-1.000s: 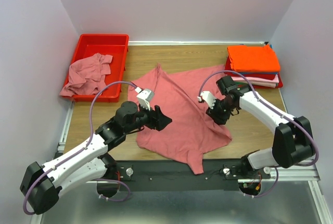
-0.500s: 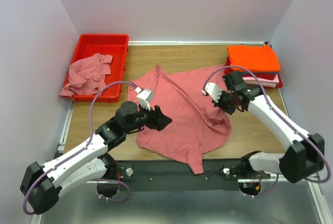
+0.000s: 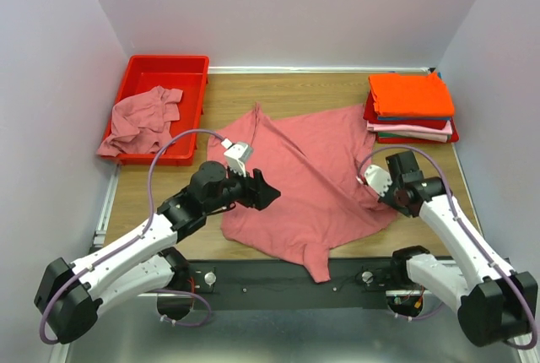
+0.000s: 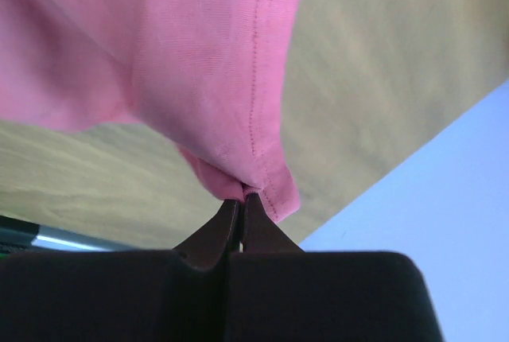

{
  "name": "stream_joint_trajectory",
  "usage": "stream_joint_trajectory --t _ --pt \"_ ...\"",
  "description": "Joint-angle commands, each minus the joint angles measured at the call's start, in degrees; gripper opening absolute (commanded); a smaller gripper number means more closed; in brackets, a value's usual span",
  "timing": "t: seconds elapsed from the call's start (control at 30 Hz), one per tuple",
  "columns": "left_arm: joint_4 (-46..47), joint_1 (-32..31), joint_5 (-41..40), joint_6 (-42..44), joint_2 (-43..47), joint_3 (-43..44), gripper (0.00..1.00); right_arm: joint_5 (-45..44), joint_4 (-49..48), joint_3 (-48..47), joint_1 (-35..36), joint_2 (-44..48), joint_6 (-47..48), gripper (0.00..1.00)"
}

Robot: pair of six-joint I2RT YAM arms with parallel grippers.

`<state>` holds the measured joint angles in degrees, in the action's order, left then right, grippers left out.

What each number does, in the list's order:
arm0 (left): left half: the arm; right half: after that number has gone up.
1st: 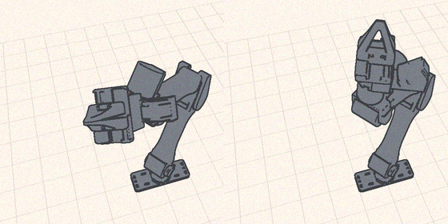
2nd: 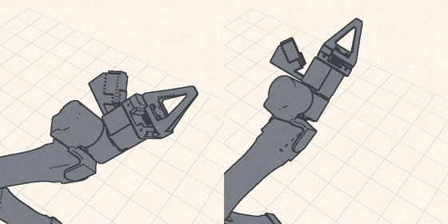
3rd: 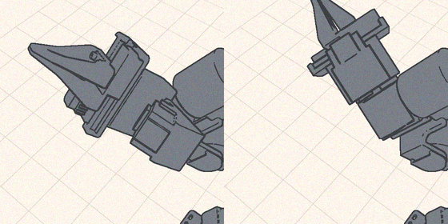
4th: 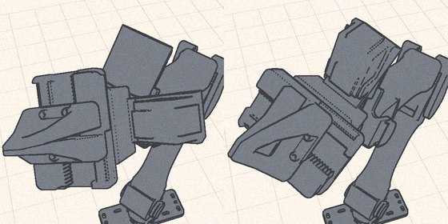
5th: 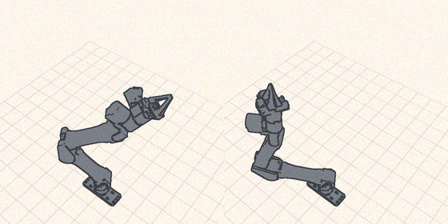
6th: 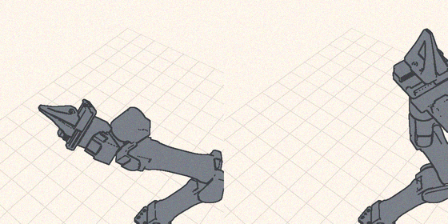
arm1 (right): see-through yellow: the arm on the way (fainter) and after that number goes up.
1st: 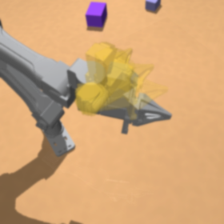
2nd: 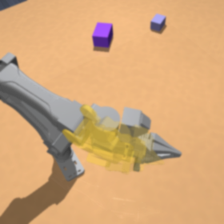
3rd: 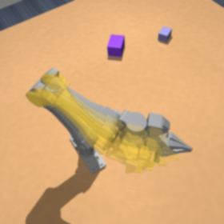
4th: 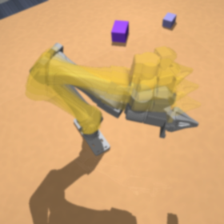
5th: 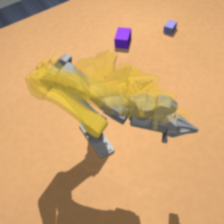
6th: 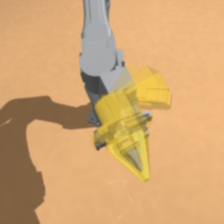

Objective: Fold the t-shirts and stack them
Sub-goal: Flatten the tshirt out

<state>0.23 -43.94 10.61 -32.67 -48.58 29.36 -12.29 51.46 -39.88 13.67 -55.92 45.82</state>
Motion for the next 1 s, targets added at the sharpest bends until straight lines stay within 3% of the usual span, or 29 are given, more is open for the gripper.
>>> stream_joint_trajectory --t 0.0,0.3,0.33,0.37,0.43,0.6,0.7,0.83,0.93,0.97 --pt "-0.1 0.1 -0.9 1.5 -2.0 2.9 0.77 -7.8 1.7 4.7 -4.0 4.7 0.4 0.00" --pt "-5.5 0.4 -8.1 4.2 -6.1 9.4 0.77 -12.8 4.5 3.2 -9.9 2.1 0.3 0.02" --pt "-5.6 1.0 -9.9 4.3 -6.2 9.9 0.77 -13.0 5.0 3.1 -10.9 2.0 0.0 0.09" --pt "-5.4 1.2 -10.1 4.3 -6.0 10.2 0.77 -12.5 5.4 2.4 -11.6 2.2 -0.1 0.39" --pt "-5.1 2.9 -12.3 4.5 -6.0 10.9 0.77 -11.3 6.3 1.5 -13.0 2.7 0.1 0.63" --pt "-5.2 7.8 -12.3 6.7 -7.7 13.4 0.78 -7.1 8.2 -3.0 -14.7 3.3 -0.2 0.72" --pt "-4.5 12.1 -9.2 8.8 -10.0 15.6 0.79 2.3 8.3 -9.8 -14.6 2.0 -1.2 0.75" --pt "-4.8 15.8 -9.6 11.5 -16.7 19.2 0.78 24.0 4.0 -17.8 -14.6 -4.8 -5.1 0.75" --pt "-9.4 16.7 -14.5 14.3 -28.4 26.0 0.77 52.8 -0.8 -21.0 -14.6 -14.1 -7.5 0.75" --pt "-11.2 16.7 -15.6 15.3 -31.1 28.3 0.75 58.1 -2.0 -21.6 -14.6 -16.7 -7.7 0.73"
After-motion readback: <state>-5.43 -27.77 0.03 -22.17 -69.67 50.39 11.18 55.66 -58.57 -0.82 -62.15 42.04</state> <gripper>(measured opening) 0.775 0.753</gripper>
